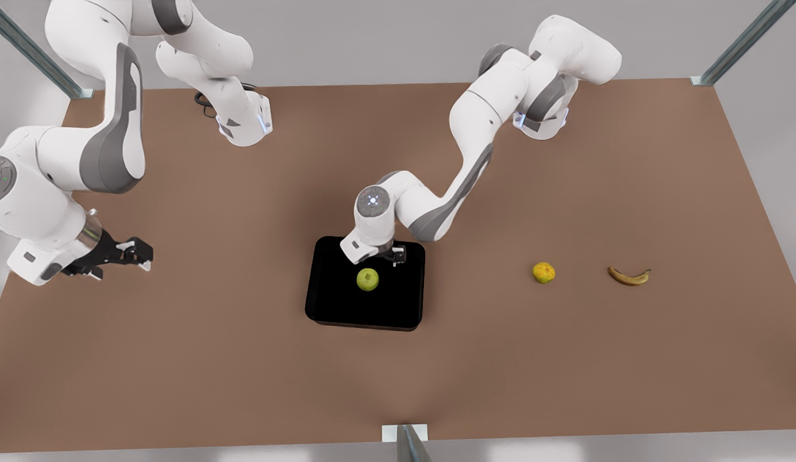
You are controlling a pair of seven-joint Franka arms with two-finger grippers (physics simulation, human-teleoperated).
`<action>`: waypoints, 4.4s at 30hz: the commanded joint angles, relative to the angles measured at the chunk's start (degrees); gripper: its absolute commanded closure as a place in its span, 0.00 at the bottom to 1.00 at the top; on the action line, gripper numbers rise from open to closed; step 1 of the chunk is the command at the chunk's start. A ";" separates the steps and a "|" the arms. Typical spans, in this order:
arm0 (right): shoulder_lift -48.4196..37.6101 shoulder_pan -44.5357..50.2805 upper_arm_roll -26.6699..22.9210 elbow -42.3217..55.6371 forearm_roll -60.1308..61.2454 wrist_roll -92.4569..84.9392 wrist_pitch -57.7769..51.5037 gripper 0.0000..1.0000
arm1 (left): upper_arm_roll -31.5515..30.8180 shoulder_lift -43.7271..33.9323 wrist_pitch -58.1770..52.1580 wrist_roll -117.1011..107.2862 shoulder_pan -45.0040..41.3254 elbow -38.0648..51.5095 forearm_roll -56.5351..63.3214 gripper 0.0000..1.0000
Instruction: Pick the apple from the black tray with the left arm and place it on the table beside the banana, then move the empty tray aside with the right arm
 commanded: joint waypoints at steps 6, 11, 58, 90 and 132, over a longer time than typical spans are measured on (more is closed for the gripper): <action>0.32 2.55 -0.02 0.07 -2.02 3.99 -2.88 0.00 | 3.87 5.20 19.79 -36.50 -1.08 0.82 3.60 0.00; 0.41 2.55 -0.02 0.07 -2.46 3.91 -2.88 0.00 | 4.58 6.53 20.50 -38.88 -2.75 1.88 5.53 0.00; 4.54 20.39 2.27 0.16 -1.84 23.33 -1.65 0.00 | 2.47 -18.61 15.57 21.42 28.71 -37.85 -3.43 0.00; 10.16 23.55 1.39 -26.56 9.32 49.35 37.64 0.00 | 4.14 -47.79 -12.37 48.93 43.04 -41.89 -8.18 0.00; 12.37 22.15 2.79 -27.17 10.55 40.73 33.78 0.85 | 4.40 -47.61 -12.55 47.96 43.30 -41.72 -8.27 0.00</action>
